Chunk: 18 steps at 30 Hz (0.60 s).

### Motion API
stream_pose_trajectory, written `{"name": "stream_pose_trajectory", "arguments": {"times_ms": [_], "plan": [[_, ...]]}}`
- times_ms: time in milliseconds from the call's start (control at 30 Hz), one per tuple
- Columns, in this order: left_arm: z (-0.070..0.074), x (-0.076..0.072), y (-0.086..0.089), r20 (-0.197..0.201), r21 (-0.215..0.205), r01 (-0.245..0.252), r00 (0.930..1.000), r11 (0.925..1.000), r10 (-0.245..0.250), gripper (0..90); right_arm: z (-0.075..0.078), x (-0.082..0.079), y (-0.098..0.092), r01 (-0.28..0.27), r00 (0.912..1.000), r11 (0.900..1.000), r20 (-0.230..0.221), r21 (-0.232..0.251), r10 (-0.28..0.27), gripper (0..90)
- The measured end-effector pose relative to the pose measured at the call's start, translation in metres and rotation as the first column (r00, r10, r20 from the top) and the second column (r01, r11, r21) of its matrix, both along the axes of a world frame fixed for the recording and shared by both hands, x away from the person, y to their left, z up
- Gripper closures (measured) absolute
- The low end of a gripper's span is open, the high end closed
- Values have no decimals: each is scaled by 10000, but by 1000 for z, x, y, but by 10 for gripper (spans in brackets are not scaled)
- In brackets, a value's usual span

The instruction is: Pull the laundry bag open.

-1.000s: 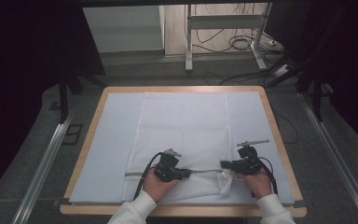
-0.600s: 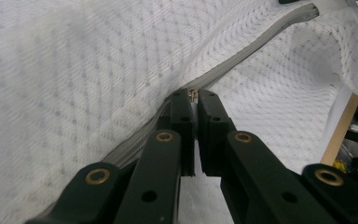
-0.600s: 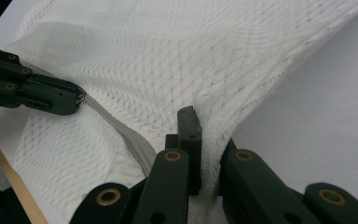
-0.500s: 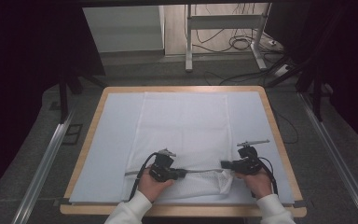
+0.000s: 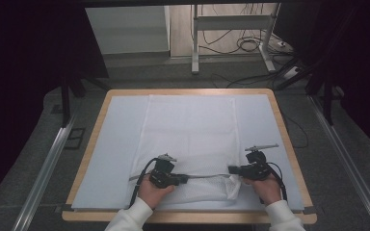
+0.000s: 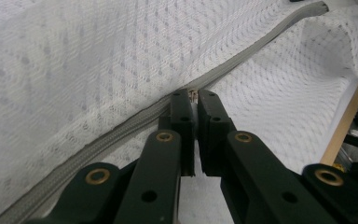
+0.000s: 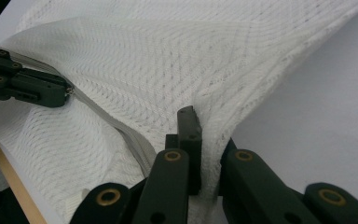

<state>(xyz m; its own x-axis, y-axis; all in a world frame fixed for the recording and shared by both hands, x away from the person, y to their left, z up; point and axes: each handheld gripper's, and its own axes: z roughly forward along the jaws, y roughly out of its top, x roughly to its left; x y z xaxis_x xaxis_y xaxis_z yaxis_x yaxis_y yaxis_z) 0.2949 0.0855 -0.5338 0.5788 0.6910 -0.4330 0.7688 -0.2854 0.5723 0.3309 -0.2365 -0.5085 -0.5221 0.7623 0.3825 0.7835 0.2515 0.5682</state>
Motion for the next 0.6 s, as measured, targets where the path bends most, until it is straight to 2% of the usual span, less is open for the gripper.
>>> {"name": "stream_pose_trajectory", "arguments": {"times_ms": [100, 133, 300, 333, 367, 600], "plan": [[0, 1, 5, 8, 62, -86, 10000, 9999, 86, 869, 0, 0, -1, 57, 10000, 10000, 51, -33, -57, 883], [0, 2, 6, -21, -50, -163, 9999, 9999, 163, 869, 0, 0, -1, 66, 10000, 10000, 67, -48, -66, 883], [3, 4, 15, -28, -26, -122, 9999, 9999, 121, 869, 0, 1, -5, 157, 9998, 9999, 98, -8, -157, 883], [3, 4, 16, -61, -141, -235, 9997, 9996, 234, 869, 0, 1, -5, 193, 9998, 9998, 110, 2, -193, 883], [3, 5, 19, -71, -47, -182, 9998, 9998, 181, 869, 0, 1, -7, 172, 9998, 9999, 102, -1, -172, 883], [3, 4, 24, -126, -110, -327, 9994, 9994, 326, 868, 0, 1, -6, 157, 9998, 9999, 132, -7, -157, 883]]}}
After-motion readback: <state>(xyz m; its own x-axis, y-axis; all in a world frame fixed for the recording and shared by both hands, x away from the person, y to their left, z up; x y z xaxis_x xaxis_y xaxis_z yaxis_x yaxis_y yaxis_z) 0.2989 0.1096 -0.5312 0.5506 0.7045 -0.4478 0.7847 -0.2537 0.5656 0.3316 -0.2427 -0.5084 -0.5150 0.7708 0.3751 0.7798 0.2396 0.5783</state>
